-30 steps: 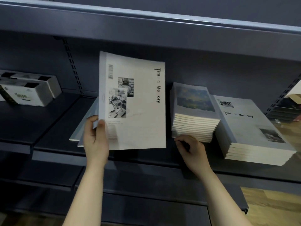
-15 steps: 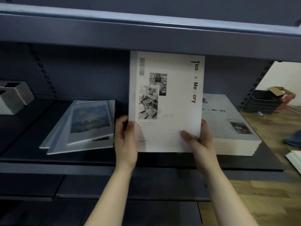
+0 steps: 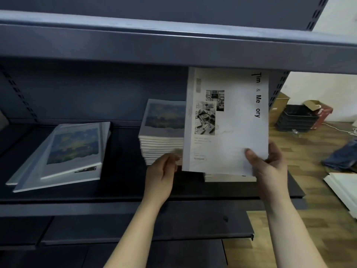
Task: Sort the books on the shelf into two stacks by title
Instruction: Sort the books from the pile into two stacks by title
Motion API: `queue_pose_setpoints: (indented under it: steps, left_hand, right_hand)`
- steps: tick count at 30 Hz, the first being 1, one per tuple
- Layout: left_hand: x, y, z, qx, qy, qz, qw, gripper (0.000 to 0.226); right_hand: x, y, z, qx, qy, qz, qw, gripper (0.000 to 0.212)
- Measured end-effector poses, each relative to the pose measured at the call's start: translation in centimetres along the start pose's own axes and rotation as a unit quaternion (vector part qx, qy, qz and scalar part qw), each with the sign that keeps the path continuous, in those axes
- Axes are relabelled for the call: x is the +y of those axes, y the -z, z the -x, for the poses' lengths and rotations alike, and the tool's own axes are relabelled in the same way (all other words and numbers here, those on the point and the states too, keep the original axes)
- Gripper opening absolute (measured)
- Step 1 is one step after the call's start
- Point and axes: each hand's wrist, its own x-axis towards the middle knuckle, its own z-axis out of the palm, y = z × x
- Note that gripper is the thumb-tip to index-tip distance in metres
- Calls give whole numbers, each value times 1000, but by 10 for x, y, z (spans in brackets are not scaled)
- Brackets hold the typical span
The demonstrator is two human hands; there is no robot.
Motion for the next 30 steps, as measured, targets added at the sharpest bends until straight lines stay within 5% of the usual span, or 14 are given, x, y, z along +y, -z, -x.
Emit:
queue_pose_setpoints:
  steps: [11,22,26,30]
  left_hand:
    - [-22,-26,-9,-44,-87,-222,970,15]
    - [-27,-29,-5,-32,-99,-270,957,13]
    - [-28,-30,-5,-30,-100,-278,955,13]
    - [-28,-30,-5,-29,-103,-281,954,13]
  right_hand:
    - [8,48,-27,41,-2,191,981,22]
    - [27,61,-44,72,67,420,902,53]
    - [29,62,-42,8,68,378,923,40]
    - [20,63,-34,-80,18,383,920,57]
